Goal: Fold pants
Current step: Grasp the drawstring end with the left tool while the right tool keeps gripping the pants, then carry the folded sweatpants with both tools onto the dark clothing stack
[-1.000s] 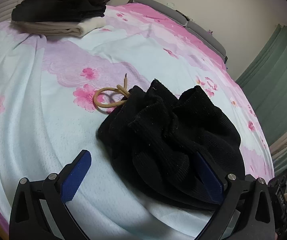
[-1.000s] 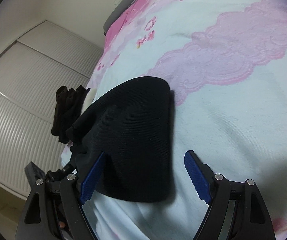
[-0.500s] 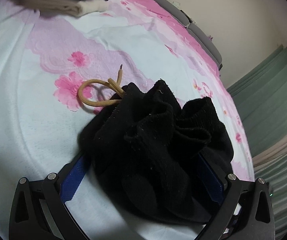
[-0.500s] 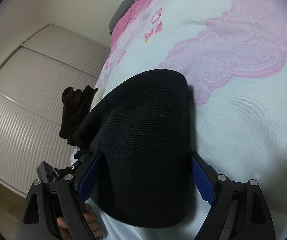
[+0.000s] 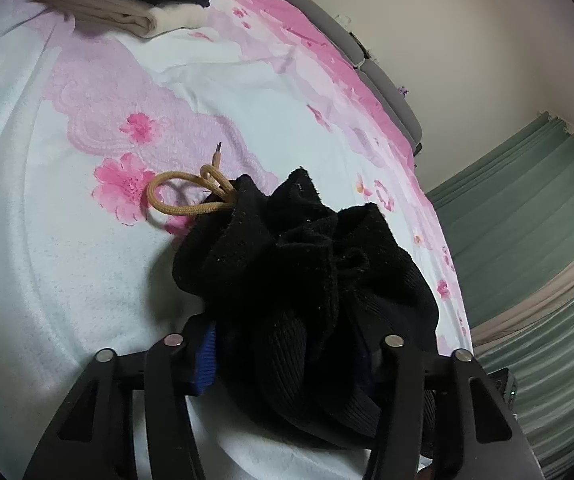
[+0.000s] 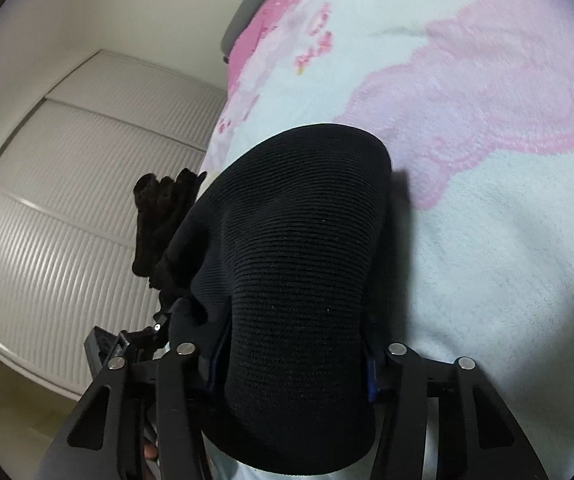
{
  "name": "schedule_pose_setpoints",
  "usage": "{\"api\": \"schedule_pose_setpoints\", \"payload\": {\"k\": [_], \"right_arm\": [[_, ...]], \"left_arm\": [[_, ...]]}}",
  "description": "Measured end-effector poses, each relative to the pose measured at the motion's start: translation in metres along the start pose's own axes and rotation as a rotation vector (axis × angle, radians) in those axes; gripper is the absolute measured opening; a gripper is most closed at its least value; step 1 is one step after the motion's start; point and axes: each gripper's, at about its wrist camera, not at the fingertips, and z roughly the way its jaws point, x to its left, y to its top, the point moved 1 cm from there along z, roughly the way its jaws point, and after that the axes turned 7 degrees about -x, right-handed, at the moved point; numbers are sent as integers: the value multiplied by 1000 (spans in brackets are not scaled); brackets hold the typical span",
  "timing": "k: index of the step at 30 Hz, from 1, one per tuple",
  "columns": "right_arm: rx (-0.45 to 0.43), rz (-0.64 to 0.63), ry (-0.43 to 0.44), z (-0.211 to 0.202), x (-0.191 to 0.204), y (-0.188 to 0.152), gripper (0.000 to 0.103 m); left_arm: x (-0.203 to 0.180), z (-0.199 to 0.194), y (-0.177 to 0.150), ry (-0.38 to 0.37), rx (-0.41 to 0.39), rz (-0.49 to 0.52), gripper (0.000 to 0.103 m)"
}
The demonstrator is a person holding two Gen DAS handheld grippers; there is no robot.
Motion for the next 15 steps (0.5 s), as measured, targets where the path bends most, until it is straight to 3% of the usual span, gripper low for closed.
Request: {"api": "schedule_pose_setpoints", "payload": {"k": [15], "right_arm": [[-53, -104, 81, -28, 48, 0, 45]], "left_arm": [[-25, -52, 16, -49, -73, 42, 45]]}}
